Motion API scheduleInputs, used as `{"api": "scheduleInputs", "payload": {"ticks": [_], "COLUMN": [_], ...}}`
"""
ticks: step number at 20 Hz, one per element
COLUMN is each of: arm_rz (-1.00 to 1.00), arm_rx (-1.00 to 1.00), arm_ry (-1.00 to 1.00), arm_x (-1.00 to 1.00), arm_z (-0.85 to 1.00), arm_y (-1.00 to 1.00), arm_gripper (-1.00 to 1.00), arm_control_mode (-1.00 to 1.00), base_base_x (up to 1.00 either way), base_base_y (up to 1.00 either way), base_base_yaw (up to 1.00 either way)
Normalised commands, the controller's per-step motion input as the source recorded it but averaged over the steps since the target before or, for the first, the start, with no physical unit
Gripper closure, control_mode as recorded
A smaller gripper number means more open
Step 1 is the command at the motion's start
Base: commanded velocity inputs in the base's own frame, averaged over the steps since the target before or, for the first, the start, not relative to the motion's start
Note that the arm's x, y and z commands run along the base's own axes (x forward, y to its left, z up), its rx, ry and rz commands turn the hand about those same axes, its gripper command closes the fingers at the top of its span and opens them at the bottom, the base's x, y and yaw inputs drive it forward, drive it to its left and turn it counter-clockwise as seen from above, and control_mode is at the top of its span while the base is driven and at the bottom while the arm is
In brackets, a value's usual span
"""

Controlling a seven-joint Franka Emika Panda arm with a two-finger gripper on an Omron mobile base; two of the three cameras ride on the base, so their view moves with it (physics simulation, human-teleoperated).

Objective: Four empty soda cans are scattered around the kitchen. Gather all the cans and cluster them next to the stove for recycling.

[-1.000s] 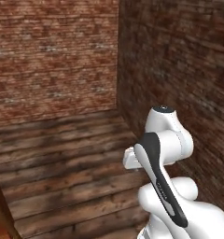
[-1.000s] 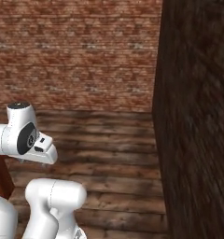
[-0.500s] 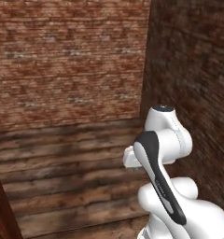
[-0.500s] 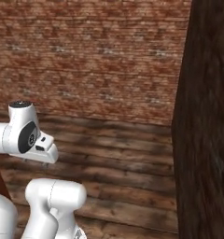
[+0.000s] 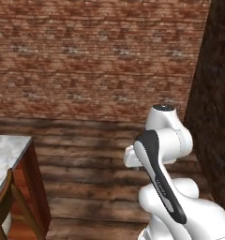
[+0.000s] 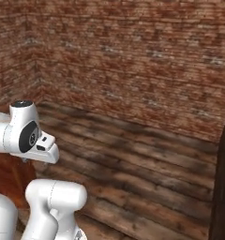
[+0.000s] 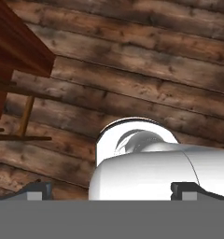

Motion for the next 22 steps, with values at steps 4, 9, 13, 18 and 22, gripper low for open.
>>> {"api": "scheduleInputs", "payload": {"ticks": [4,9,13,18,22], "arm_rz": [0.00,0.00,0.00,0.00,0.00], "arm_rx": [0.00,0.00,0.00,0.00,0.00], "arm_ry": [0.00,0.00,0.00,0.00,0.00], "arm_x": [0.00,0.00,0.00,0.00,0.00], "arm_z": [0.00,0.00,0.00,0.00,0.00], "arm_y": [0.00,0.00,0.00,0.00,0.00], "arm_gripper": [-1.00,-1.00,-1.00,-1.00,-1.00], "arm_control_mode": [1.00,1.00,1.00,1.00,1.00], "base_base_x": [0.13,0.04,0.00,0.00,0.08], "base_base_y": [-0.11,-0.06,-0.01,-0.01,-0.04], "base_base_yaw": [0.47,0.49,0.50,0.50,0.49]}}
